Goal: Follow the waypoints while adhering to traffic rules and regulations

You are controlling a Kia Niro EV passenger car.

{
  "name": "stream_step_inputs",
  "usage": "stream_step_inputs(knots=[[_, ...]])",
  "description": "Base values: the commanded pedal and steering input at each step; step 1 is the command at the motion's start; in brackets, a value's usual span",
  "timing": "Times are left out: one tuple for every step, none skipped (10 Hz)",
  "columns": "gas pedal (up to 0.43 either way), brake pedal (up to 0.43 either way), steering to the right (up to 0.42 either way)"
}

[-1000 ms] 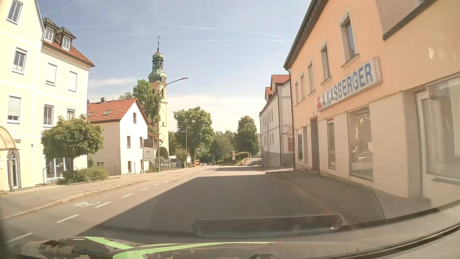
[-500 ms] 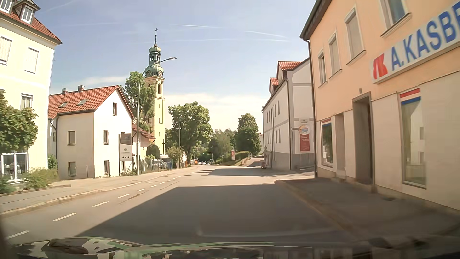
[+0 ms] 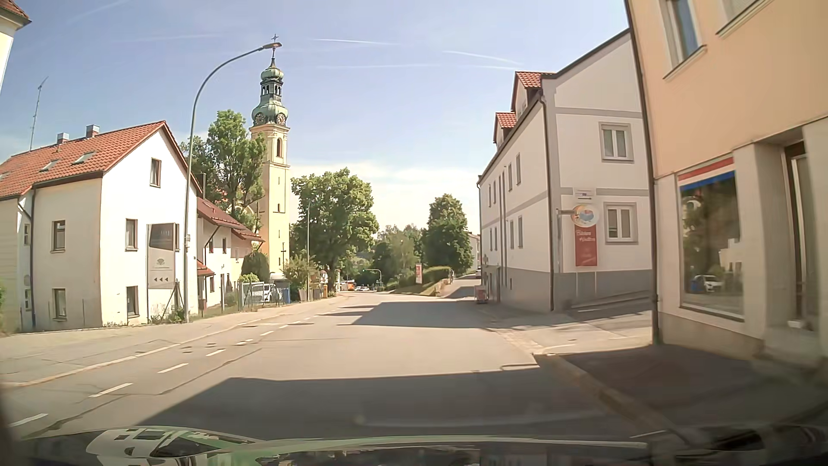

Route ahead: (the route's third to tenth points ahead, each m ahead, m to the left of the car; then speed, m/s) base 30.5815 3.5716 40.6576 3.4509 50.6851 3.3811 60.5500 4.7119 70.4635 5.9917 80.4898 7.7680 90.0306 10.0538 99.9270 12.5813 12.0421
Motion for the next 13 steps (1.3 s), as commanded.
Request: stream_step_inputs(knots=[[0.047, 0.000, -0.007], [0.047, 0.000, -0.008], [0.047, 0.000, -0.008], [0.047, 0.000, -0.007], [0.047, 0.000, -0.007], [0.047, 0.000, -0.007], [0.047, 0.000, -0.007], [0.047, 0.000, -0.007], [0.047, 0.000, -0.006], [0.047, 0.000, -0.006], [0.047, 0.000, -0.006], [0.047, 0.000, -0.007], [0.047, 0.000, -0.007]])
